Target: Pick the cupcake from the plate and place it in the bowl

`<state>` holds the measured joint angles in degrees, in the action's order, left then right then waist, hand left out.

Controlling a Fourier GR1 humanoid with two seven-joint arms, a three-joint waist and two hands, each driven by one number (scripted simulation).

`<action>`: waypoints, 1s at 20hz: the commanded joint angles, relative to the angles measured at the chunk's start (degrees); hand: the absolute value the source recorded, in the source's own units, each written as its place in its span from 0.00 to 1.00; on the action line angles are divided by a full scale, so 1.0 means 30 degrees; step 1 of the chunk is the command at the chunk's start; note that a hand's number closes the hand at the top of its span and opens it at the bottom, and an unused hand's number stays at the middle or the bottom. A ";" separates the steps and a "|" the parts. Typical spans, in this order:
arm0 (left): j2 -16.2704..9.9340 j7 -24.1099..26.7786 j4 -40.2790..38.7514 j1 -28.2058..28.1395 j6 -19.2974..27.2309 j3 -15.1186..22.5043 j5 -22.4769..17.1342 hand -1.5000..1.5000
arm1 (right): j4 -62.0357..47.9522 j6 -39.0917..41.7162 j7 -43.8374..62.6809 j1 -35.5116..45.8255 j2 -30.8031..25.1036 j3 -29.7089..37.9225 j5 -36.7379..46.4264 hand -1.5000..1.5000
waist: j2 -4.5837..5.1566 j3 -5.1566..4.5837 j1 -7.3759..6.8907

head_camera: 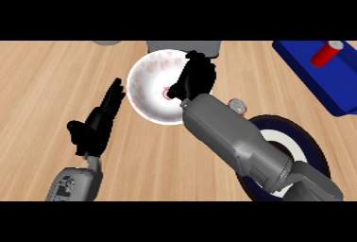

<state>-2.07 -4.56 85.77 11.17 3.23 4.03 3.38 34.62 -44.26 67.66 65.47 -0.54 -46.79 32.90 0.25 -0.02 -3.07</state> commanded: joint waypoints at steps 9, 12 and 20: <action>-0.0429 0.0066 0.0472 -0.0907 0.0051 -0.0566 -0.0137 0.50 | 0.1353 -0.7308 0.2303 0.0157 0.0172 0.0143 0.3258 0.00 | -0.0316 -0.0011 0.0701; 0.0097 -0.0286 0.0382 -0.0772 0.0536 -0.0095 0.0304 0.50 | 0.1949 -0.7872 0.2515 -0.0182 0.0171 0.0866 0.3515 0.00 | -0.0349 0.0002 0.0828; -0.0662 0.0163 0.0304 -0.1178 -0.0093 -0.0805 -0.0207 0.50 | 0.5429 -0.9748 0.2204 -0.2805 0.0173 0.2008 0.4248 0.00 | -0.0522 0.0001 0.1269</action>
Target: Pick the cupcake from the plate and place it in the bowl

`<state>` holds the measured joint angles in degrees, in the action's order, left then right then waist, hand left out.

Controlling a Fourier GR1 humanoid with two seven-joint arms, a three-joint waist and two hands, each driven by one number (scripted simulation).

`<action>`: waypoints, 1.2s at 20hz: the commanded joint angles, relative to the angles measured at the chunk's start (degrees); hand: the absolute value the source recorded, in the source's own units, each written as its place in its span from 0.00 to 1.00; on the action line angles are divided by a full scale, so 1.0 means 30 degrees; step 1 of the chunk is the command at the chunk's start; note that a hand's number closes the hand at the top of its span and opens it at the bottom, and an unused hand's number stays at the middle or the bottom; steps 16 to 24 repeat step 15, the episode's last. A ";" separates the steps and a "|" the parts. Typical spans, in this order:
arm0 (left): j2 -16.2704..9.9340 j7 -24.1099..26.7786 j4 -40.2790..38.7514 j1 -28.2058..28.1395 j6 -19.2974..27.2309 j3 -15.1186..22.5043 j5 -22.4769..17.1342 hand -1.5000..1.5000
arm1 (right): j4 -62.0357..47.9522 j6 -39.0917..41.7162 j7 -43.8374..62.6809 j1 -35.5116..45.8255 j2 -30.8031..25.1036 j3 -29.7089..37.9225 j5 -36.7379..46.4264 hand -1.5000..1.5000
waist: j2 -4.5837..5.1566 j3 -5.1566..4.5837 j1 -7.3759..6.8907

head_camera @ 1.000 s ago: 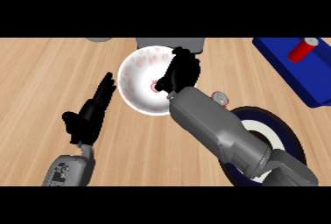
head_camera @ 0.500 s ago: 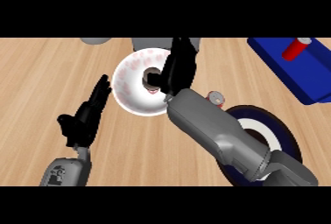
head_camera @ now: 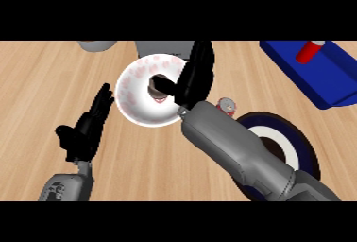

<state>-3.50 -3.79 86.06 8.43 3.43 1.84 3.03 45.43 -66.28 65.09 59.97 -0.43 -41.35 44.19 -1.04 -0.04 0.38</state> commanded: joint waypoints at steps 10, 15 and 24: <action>0.0037 -0.0680 0.1163 -0.0563 0.0316 -0.0043 0.0031 0.50 | 0.9587 -0.1084 0.3295 -0.7116 0.0140 -0.0703 0.4810 0.00 | -0.0089 -0.0002 0.0483; -0.0268 -0.0340 0.0592 -0.0546 -0.0282 -0.0196 -0.0205 0.50 | 1.1675 -0.0625 0.4892 -1.0464 0.0141 -0.1509 0.8651 0.00 | 0.0135 -0.0008 0.0085; -0.0268 -0.0340 0.0592 -0.0546 -0.0282 -0.0196 -0.0205 0.50 | 1.1675 -0.0625 0.4892 -1.0464 0.0141 -0.1509 0.8651 0.00 | 0.0135 -0.0008 0.0085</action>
